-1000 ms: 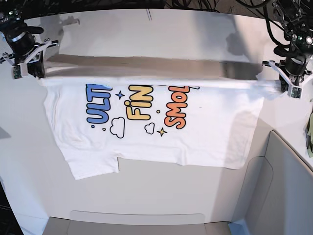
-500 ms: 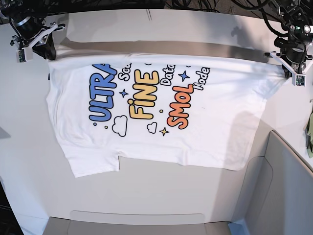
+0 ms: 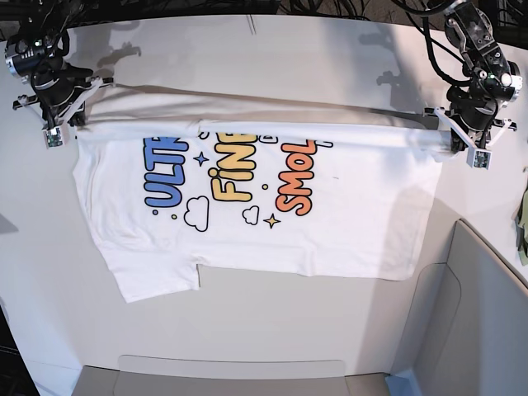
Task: Layout the t-shirt on the table in an organized manner, then fold the t-shirt properly
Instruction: 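Pull the shoulder edge taut and lower it with both grippers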
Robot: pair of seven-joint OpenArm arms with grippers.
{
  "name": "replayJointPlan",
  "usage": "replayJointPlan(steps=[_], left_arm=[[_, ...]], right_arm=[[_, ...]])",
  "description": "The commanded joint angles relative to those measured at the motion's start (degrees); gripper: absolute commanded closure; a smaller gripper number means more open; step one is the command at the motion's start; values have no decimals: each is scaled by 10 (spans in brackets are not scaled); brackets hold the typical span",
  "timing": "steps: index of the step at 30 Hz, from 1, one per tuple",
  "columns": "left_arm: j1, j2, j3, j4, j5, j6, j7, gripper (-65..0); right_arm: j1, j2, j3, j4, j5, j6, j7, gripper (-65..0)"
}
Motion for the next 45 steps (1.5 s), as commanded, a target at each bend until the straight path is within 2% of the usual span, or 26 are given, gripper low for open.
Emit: replayJointPlan(steps=[1, 6, 22, 24, 26, 29, 33, 39, 45], left_arm=[[0, -11, -3, -6, 7, 6, -6, 0], [0, -11, -2, -41, 7, 6, -6, 0], [5, -11, -3, 6, 7, 6, -5, 0], [5, -11, -3, 9, 7, 6, -5, -59], [5, -11, -3, 12, 7, 6, -5, -108], [5, -11, -3, 13, 7, 6, -5, -113], [5, -11, -3, 13, 7, 6, -1, -116], [-9, -34, -3, 13, 4, 6, 85, -116], [-32, -47, -4, 13, 4, 6, 104, -116]], right_arm=[[6, -6, 1, 4, -16, 1, 6, 0], [14, -28, -3, 0, -43, 2, 6, 0], [-5, -30, -14, 4, -44, 1, 6, 0], [-7, -30, -14, 6, -44, 0, 6, -1], [-12, -30, -14, 6, -43, 1, 6, -69], [-16, -30, -14, 7, -43, 2, 6, -146], [-15, -30, -14, 7, -43, 2, 6, -208], [-10, -27, -10, 11, -43, 2, 8, -216], [0, -25, -9, 14, -43, 2, 10, -216]])
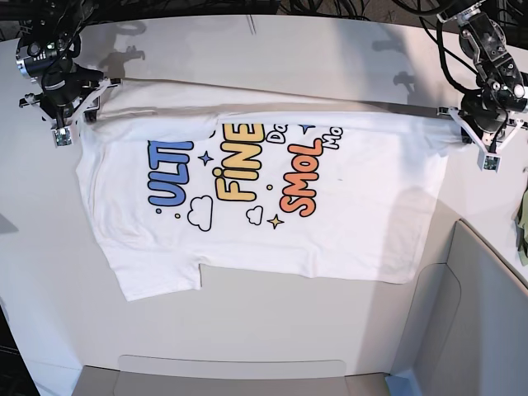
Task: Layout the t-shirt on the table in an organized manner, then fold the t-shirt properly
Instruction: 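Pull the shoulder edge taut and lower it with both grippers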
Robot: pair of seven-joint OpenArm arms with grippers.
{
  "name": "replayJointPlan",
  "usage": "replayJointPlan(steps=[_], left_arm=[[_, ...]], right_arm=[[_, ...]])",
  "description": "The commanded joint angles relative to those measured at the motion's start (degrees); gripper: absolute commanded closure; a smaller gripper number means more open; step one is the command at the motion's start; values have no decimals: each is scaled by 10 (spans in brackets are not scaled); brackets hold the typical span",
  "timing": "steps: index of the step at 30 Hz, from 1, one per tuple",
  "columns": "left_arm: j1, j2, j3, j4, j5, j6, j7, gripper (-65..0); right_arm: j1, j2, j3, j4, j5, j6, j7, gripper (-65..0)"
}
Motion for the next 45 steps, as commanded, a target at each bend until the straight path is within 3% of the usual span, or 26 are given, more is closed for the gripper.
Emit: replayJointPlan(steps=[1, 19, 27, 37, 45], left_arm=[[-1, -10, -3, 9, 7, 3, -3, -116], [-19, -10, 15, 9, 7, 3, -2, -118], [-48, -9, 36, 9, 6, 3, 43, -256], [-67, -9, 28, 9, 6, 3, 50, -268], [-127, 22, -107, 9, 5, 3, 52, -269]], right_arm=[[3, 6, 4, 13, 1, 0, 8, -216], [2, 4, 5, 14, -1, 0, 4, -216], [-5, 4, 4, 14, -1, 0, 4, -216], [-4, 3, 4, 14, -1, 0, 7, -216], [-4, 1, 5, 15, 0, -1, 8, -216]])
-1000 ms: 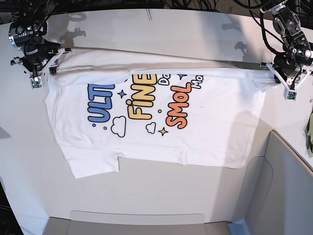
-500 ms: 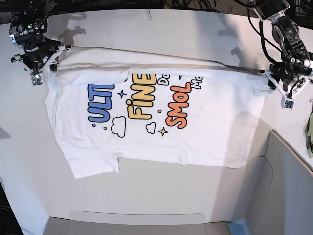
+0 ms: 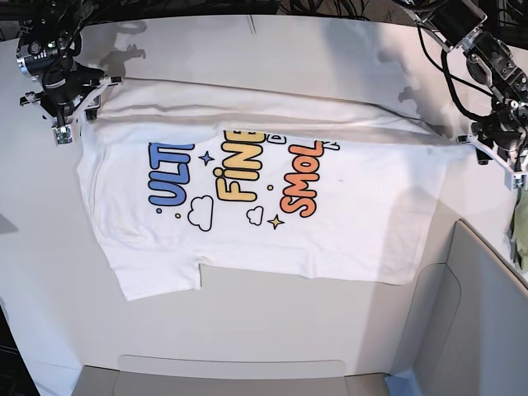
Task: Layout the t-shirt on the table in an organized manner, then fold the t-shirt properly
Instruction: 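Pull the shoulder edge taut and lower it with both grippers, then open both grippers and release the shirt's shoulder edge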
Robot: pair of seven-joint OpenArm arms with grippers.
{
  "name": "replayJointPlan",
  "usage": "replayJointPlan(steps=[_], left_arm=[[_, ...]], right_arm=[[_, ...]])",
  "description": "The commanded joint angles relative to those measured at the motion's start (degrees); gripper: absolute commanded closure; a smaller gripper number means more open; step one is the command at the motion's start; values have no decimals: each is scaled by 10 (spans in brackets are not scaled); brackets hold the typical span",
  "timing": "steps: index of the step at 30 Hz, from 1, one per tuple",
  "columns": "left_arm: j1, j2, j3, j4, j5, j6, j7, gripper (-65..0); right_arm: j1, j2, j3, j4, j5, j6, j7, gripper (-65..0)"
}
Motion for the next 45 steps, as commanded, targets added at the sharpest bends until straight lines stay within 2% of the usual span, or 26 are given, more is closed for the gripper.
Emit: replayJointPlan(steps=[1, 5, 9, 16, 19, 22, 26, 32, 38, 45], left_arm=[[-16, -6, -17, 10, -4, 2, -10, -269], [-37, -5, -51, 10, -4, 2, 8, -269], [-40, -5, -48, 10, -4, 2, 29, -268], [-34, -5, -44, 9, -4, 2, 32, -267], [-23, -7, 5, 5, -4, 2, 32, -268], [16, -10, 95, -11, -4, 2, 31, -269], [39, -39, 156, -33, -4, 2, 27, -267], [55, -58, 160, -38, -4, 2, 6, -259], [58, -59, 162, -34, -4, 2, 1, -174], [65, -59, 191, -34, -4, 2, 1, -220]], right_arm=[[2, 6, 6, 12, 1, -1, 10, -216], [6, -3, 21, 12, 2, -1, 10, -216], [6, -4, 21, 12, 2, -1, 10, -216], [19, -6, 31, 13, 3, 0, 11, -216], [30, -6, 34, 13, 4, 0, 11, -216], [31, -6, 35, 13, 16, 0, 11, -216], [27, -5, 36, 13, 47, 0, 11, -216], [26, -4, 37, 13, 49, 0, 11, -216], [25, -6, 37, 13, 49, 0, 8, -216], [12, -7, 37, 11, 49, 0, 9, -216]])
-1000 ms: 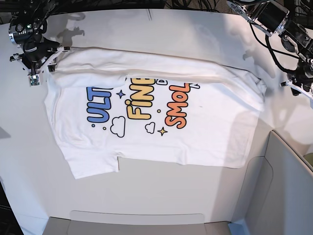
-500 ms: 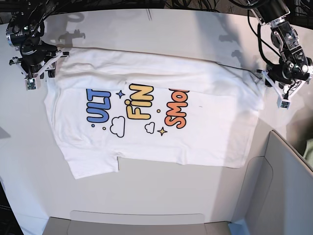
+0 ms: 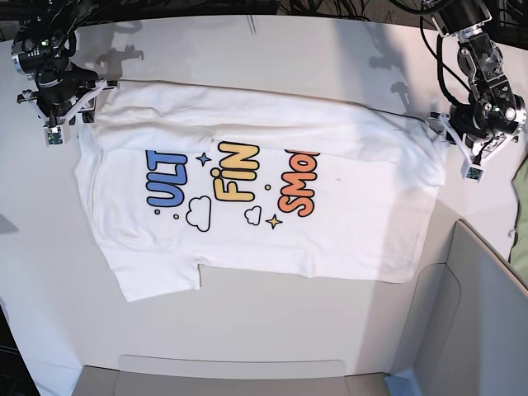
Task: Layout the t-shirt on the table in an organized manner, then fold the t-shirt properly
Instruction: 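Open both grippers and release the shirt's shoulder edge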
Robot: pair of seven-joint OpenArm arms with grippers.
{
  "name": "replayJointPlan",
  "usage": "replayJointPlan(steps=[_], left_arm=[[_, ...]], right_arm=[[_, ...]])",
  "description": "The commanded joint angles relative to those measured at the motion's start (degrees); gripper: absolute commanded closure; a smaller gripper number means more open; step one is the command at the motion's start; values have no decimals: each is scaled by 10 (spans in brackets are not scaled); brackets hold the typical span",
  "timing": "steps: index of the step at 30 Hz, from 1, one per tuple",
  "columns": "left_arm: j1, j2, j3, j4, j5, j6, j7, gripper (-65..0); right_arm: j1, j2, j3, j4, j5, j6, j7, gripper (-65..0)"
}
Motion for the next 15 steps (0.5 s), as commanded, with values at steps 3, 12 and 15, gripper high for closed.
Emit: replayJointPlan(steps=[3, 12, 15], left_arm=[[-6, -8, 13, 12, -4, 1, -5, -235], [-9, -5, 12, 12, -4, 1, -5, -235], [-9, -4, 12, 12, -4, 1, -4, -235]], right_arm=[[-2, 5, 1, 11, 5, 0, 12, -216], [-10, -27, 1, 2, 2, 0, 11, -216], [-10, -27, 1, -10, 2, 0, 11, -216]])
